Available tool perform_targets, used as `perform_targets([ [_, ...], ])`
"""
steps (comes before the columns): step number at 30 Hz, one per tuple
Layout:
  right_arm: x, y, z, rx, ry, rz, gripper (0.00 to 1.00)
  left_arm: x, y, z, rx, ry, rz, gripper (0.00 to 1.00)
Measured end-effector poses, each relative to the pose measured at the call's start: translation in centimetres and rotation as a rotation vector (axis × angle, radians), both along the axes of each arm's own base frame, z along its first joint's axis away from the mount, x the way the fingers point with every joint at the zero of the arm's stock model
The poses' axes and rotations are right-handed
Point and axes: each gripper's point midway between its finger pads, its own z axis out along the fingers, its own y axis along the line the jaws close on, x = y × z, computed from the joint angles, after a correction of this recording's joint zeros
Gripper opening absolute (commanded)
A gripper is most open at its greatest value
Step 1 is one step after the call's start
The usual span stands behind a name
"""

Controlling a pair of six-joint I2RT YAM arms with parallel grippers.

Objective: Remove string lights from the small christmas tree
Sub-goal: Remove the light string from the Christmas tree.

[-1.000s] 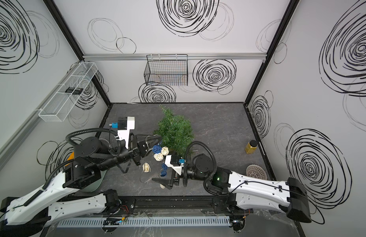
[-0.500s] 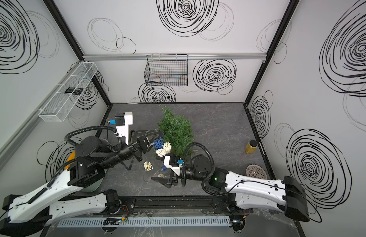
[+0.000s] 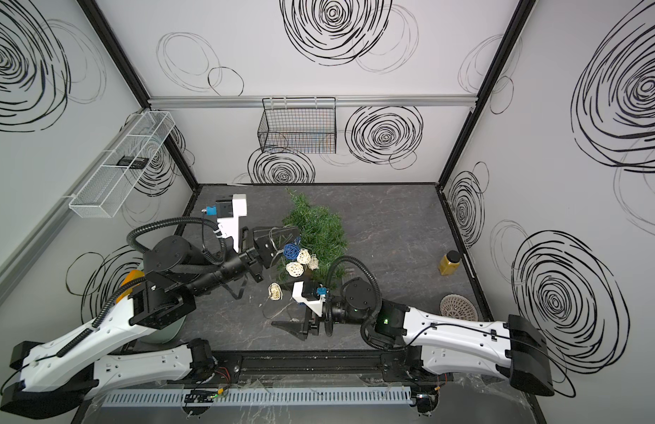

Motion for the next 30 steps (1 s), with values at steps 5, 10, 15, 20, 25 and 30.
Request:
perform_targets([
  [5, 0.1, -0.3, -0.1, 0.004, -0.002, -0.009, 0.78, 0.2, -0.5, 0.2, 0.006, 0.003, -0.006, 0.00],
  [10, 0.4, -0.4, 0.0, 0.006, 0.000, -0.030, 0.52, 0.3, -1.3, -0.3, 0.017, 0.015, -0.022, 0.00],
  [15, 0.7, -0.5, 0.0, 0.006, -0.004, -0.050, 0.31, 0.2, -1.4, -0.3, 0.017, 0.016, -0.023, 0.00],
  [20, 1.1, -0.8, 0.5, 0.019, 0.000, -0.078, 0.01, 0.2, -1.3, -0.1, 0.015, 0.015, -0.023, 0.00],
  [25, 1.7, -1.8, 1.7, 0.052, -0.007, -0.128, 0.00, 0.3, -1.3, 0.0, 0.007, 0.021, -0.019, 0.47],
  [30, 2.6, -3.9, 4.2, 0.126, -0.016, -0.208, 0.00, 0.5, -0.9, 0.2, -0.003, 0.022, -0.001, 0.73],
])
